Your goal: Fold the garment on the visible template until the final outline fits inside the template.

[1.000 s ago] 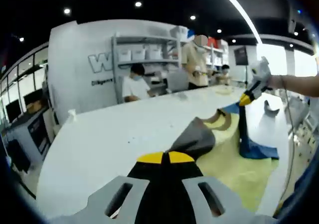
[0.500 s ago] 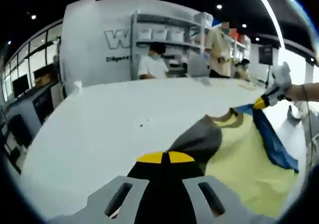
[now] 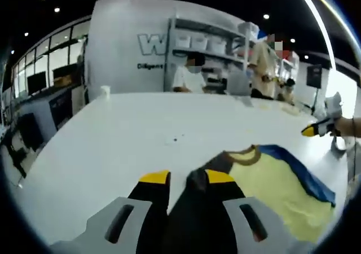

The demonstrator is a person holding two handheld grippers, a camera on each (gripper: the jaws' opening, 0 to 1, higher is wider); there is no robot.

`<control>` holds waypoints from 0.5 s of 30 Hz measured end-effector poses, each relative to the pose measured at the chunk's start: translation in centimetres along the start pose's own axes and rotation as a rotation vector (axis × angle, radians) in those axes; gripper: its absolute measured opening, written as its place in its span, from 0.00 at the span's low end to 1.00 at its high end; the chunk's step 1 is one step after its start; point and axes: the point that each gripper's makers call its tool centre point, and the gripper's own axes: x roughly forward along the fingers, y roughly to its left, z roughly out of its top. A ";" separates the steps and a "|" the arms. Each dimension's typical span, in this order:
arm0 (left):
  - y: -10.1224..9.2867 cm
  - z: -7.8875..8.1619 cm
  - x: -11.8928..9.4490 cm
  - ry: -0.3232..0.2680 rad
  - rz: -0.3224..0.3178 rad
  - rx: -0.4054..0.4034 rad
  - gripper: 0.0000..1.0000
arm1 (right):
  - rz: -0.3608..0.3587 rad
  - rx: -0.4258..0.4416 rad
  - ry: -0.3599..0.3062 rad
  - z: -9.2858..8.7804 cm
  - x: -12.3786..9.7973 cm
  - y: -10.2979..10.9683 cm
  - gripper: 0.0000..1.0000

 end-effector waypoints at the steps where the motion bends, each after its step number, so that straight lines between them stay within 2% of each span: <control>1: -0.4 -0.3 -0.7 -0.005 0.004 0.010 0.25 | 0.000 0.002 -0.005 -0.3 -0.4 -0.2 0.13; 2: -0.4 -0.8 -1.4 -0.001 0.004 0.025 0.25 | 0.000 0.003 -0.008 -0.5 -0.7 -0.2 0.13; 3: -0.5 -1.7 -2.8 0.002 0.005 0.028 0.25 | -0.007 0.010 -0.011 -1.5 -2.1 0.5 0.13; 6: -0.5 -3.3 -5.0 0.005 0.023 0.027 0.24 | -0.011 0.009 -0.012 -3.4 -4.0 0.8 0.14; 9: -0.6 -4.7 -6.9 0.003 0.032 0.049 0.23 | -0.014 -0.001 -0.012 -5.3 -5.9 0.9 0.13; 10: -0.5 -5.6 -7.6 0.012 0.035 0.045 0.23 | -0.008 -0.001 -0.002 -6.4 -6.6 1.2 0.14; 11: -0.5 -5.8 -7.9 0.013 0.036 0.041 0.25 | -0.010 -0.001 0.002 -6.7 -7.2 1.8 0.14; 15: -0.6 -7.7 -11.2 0.019 0.054 0.014 0.26 | 0.003 -0.024 0.041 -11.1 -9.8 2.7 0.14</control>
